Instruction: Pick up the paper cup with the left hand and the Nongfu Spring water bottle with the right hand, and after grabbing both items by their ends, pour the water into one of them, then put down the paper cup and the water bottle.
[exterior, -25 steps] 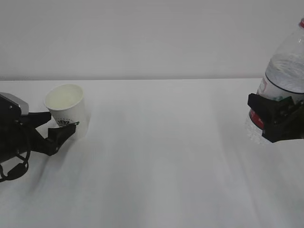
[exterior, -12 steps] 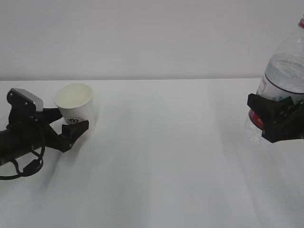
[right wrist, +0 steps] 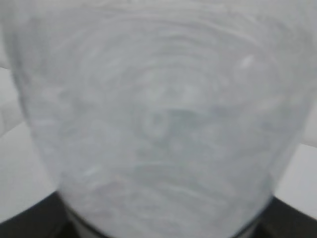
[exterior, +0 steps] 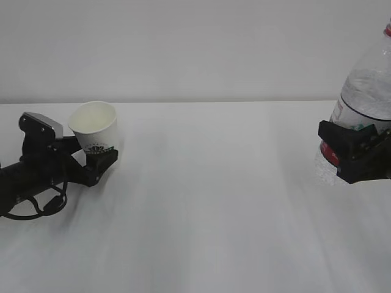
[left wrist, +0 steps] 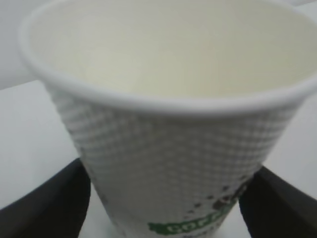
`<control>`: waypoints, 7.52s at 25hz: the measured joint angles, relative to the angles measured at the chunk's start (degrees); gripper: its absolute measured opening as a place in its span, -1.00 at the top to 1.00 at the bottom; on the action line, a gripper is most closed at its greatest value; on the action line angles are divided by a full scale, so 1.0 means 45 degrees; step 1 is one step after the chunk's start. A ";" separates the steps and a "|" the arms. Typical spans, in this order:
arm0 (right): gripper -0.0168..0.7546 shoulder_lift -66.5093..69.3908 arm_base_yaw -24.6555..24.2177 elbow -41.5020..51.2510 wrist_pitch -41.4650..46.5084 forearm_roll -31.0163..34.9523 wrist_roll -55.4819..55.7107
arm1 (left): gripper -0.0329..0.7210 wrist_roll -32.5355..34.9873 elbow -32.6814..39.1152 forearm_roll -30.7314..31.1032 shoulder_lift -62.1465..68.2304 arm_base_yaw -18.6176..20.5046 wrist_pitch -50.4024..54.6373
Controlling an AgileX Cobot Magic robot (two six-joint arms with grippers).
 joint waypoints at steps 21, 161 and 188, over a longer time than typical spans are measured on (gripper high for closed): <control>-0.21 0.0000 0.0000 0.0000 0.0476 -0.0019 0.0000 | -0.56 -0.0081 -0.0643 -0.0359 0.0444 -0.0691 0.0000; -0.21 -0.0460 0.0000 0.0000 0.0627 -0.3580 0.2059 | -0.56 -0.5810 0.3535 0.7139 -0.7944 -0.5357 0.2378; -0.21 -0.0460 0.0000 -0.0027 0.0627 -0.4150 0.2059 | -0.55 -0.3527 0.2614 0.5579 -0.6650 -0.7435 0.2528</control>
